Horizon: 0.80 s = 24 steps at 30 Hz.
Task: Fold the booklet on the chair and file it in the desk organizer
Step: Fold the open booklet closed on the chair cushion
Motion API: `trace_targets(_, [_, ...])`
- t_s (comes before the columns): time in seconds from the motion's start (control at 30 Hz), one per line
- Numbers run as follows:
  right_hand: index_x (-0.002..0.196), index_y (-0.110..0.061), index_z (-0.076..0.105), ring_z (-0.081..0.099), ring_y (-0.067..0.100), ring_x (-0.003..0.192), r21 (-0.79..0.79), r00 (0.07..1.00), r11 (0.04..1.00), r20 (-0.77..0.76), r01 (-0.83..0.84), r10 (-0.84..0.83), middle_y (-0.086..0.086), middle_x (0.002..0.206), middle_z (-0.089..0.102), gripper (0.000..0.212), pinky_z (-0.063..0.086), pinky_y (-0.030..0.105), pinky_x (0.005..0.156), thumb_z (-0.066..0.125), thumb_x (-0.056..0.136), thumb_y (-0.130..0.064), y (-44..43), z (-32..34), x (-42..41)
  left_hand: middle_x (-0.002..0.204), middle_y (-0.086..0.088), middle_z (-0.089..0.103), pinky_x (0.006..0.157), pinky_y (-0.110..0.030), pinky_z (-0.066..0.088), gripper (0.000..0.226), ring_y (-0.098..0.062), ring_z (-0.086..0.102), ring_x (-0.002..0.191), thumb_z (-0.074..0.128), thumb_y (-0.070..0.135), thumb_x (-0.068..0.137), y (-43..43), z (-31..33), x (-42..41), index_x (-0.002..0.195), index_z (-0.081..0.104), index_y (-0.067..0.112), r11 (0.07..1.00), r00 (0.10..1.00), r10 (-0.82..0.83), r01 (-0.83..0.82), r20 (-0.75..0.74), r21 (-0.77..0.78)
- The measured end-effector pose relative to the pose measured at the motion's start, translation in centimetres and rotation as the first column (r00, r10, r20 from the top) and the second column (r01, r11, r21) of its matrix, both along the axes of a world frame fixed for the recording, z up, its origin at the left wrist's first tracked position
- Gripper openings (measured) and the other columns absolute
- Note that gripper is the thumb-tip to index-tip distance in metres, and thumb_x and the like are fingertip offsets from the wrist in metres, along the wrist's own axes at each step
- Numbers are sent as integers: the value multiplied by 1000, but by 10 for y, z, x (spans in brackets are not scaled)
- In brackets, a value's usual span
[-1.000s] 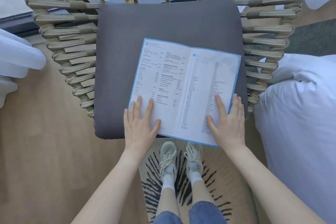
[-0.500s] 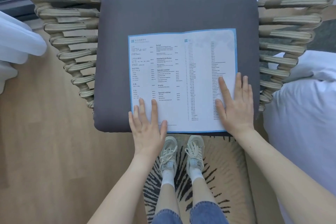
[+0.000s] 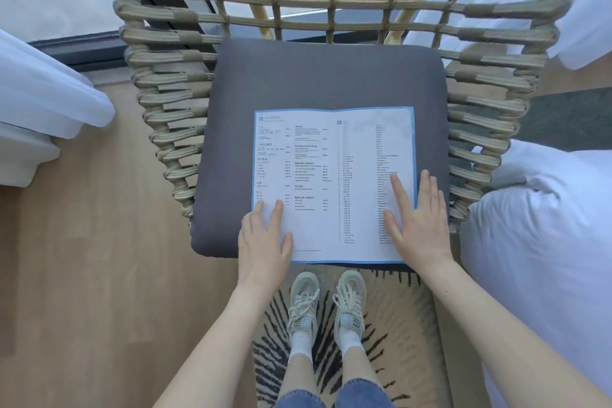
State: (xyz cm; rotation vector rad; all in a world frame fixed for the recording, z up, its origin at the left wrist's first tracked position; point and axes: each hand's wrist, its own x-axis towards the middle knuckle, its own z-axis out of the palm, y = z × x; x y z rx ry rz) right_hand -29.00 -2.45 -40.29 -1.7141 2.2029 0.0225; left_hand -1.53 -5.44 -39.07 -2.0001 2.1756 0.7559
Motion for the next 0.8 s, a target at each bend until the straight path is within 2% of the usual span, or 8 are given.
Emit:
trace_targets(0.13, [156,-28,23,13,46,148,1,997,997,7,-81,81,28,161,16,68,16,56,119,53,97,-39,4,7,1,151,-21,32,107,-48,33,67,-35,26,136,58,28,93,-14,4,9,152,28,16,981,977,194,-194,-86,9])
trace_targets(0.33, [156,-38,13,2,44,150,114,996,990,-30,-81,85,29,162,5,71,10,55,120,44,95,-56,16,-14,4,153,-16,26,110,-41,27,72,-27,18,138,60,29,90,-18,-13,1,152,25,19,929,904,370,-357,-213,100])
trace_targets(0.47, [156,-36,16,1,46,149,97,996,993,-44,-72,77,29,162,5,72,10,57,118,47,94,-55,19,-22,7,138,-7,34,99,-28,28,70,-18,27,120,66,24,83,-18,-19,-2,146,37,19,896,852,442,-435,-279,90])
trace_targets(0.6, [156,-36,17,1,46,149,98,996,993,-45,-70,74,29,162,4,71,11,58,119,47,95,-54,19,-23,7,122,2,34,98,-28,28,72,-12,25,111,72,26,76,-22,-15,2,141,41,33,856,788,515,-493,-338,154])
trace_targets(0.73, [156,-35,18,2,47,149,103,996,992,-53,-70,76,30,162,5,71,12,59,119,47,95,-54,19,-24,7,124,-5,47,97,-40,45,72,-26,48,115,82,23,68,-32,-2,13,129,48,43,836,720,548,-487,-426,252])
trace_targets(0.8, [156,-35,19,3,47,149,99,996,993,-54,-69,75,30,162,6,71,12,59,118,47,94,-54,19,-23,7,119,-5,57,89,-37,50,70,-25,57,107,82,20,67,-35,5,17,123,50,48,835,691,549,-475,-470,277])
